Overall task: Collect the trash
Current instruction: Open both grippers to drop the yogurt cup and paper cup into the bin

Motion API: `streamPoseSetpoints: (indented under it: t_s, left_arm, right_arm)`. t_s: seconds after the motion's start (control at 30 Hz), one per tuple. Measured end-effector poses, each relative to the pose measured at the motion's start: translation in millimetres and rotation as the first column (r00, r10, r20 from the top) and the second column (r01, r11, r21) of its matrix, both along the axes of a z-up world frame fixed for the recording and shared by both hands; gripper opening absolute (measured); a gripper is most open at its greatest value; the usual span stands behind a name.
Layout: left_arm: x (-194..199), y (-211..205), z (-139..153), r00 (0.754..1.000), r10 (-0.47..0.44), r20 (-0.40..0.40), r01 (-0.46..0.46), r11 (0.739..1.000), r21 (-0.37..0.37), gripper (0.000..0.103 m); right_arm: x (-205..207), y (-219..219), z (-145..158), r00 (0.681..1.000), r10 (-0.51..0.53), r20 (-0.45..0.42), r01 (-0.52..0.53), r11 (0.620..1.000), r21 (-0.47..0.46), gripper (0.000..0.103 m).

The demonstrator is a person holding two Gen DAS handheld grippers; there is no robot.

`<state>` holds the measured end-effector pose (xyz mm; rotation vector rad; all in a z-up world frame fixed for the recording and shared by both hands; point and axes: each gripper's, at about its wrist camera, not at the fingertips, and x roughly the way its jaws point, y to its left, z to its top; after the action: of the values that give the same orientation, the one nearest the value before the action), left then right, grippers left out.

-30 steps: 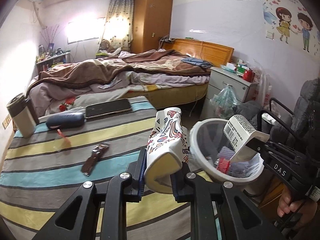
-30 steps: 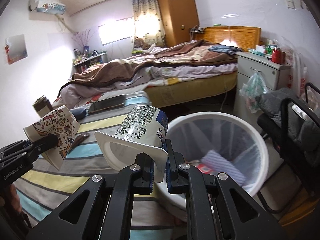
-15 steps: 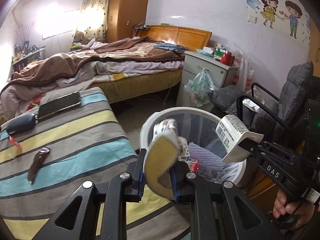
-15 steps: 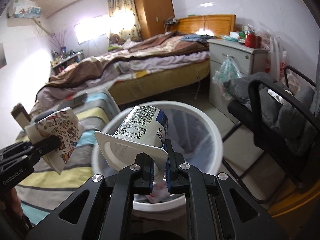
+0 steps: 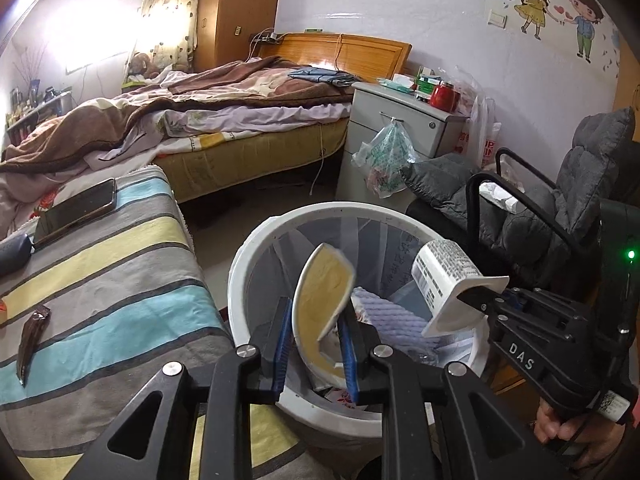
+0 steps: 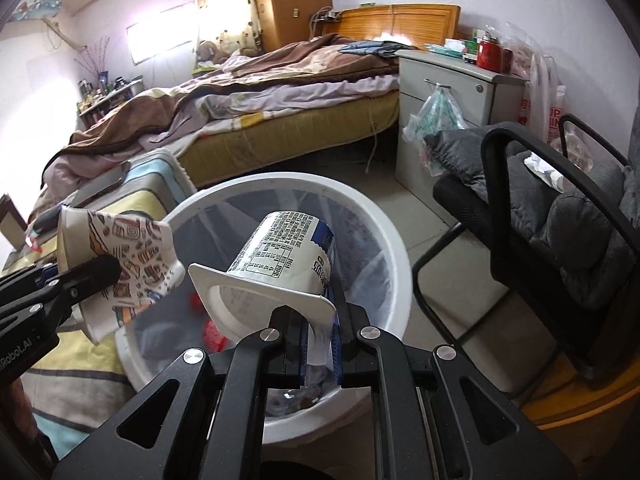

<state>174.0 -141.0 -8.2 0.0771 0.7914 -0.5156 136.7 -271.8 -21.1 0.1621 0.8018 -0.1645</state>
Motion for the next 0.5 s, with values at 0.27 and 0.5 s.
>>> streamPoseSetpoints:
  t_s: [0.27, 0.5]
  left_arm:
    - [-2.0, 6.7, 2.5, 1.0, 0.022, 0.008, -0.022, 1.0, 0.012, 0.044]
    - [-10.6, 24.8, 15.9, 0.999, 0.043, 0.031, -0.043, 0.999, -0.022, 0.047]
  right_arm:
    - [-5.9, -3.0, 3.2, 1.0, 0.007, 0.012, -0.008, 0.999, 0.047, 0.055]
    - [-10.9, 8.7, 12.3, 0.999, 0.022, 0.047, -0.025, 0.999, 0.044, 0.055]
